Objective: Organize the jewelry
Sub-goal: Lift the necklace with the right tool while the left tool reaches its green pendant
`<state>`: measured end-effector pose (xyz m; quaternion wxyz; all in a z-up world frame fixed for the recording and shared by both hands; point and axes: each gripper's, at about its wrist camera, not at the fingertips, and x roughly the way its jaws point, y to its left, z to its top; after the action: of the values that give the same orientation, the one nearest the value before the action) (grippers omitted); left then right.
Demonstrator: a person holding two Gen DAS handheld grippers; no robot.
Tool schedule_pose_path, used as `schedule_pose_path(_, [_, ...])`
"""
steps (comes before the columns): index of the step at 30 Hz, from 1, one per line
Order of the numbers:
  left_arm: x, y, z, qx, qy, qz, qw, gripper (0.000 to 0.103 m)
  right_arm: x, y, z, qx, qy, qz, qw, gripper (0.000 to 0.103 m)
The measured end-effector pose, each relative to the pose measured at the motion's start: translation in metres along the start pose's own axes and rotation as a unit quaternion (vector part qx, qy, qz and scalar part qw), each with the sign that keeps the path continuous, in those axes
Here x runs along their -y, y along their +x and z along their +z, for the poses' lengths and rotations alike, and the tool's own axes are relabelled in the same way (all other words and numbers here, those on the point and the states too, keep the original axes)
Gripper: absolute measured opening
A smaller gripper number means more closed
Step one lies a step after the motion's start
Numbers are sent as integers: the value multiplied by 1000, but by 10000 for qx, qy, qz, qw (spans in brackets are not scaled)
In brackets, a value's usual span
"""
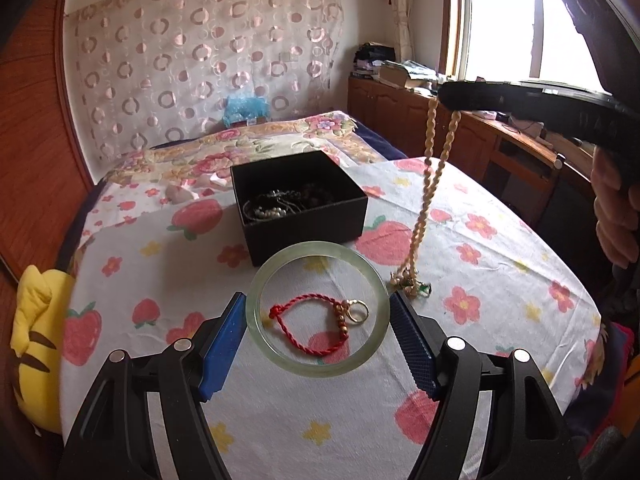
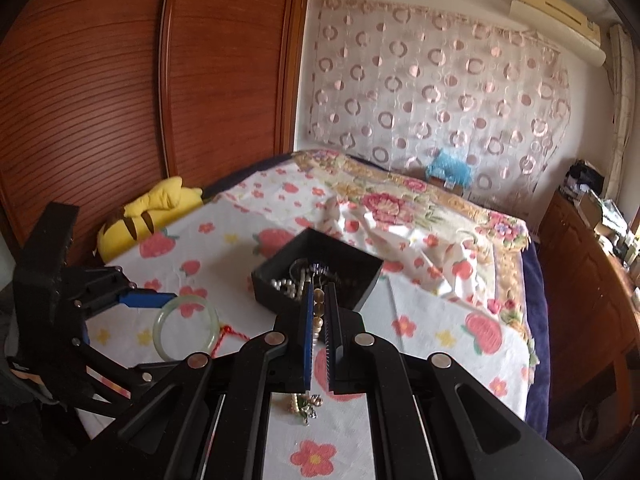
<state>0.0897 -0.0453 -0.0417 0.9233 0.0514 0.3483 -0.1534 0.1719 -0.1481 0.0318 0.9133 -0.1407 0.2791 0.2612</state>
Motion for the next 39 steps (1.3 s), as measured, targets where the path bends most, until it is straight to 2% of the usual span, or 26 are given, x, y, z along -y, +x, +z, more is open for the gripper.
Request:
schedule_pose_path(14, [-11,-2,18,160,-11,69,9998,69,11,-24,45,460,-55,-122,9989,6])
schedule_pose_path(26, [-16,0,20,184,-43,90,9998,69,15,-44,65,772,-19,-90,9970,6])
schedule_pose_path(30, [-15,1,19,168,-48,82,9998,69,13,-37,58,637,-31,-85,9979,6])
schedule_pose_path(35, [-15,2,16,149,-57,83,9998,69,8,1,34,83,-75,-126,9999,6])
schedule_pose_path(39, [-15,3,16,141,-52,93,9998,69,4,-6,37,228,-12,-61,9997,6])
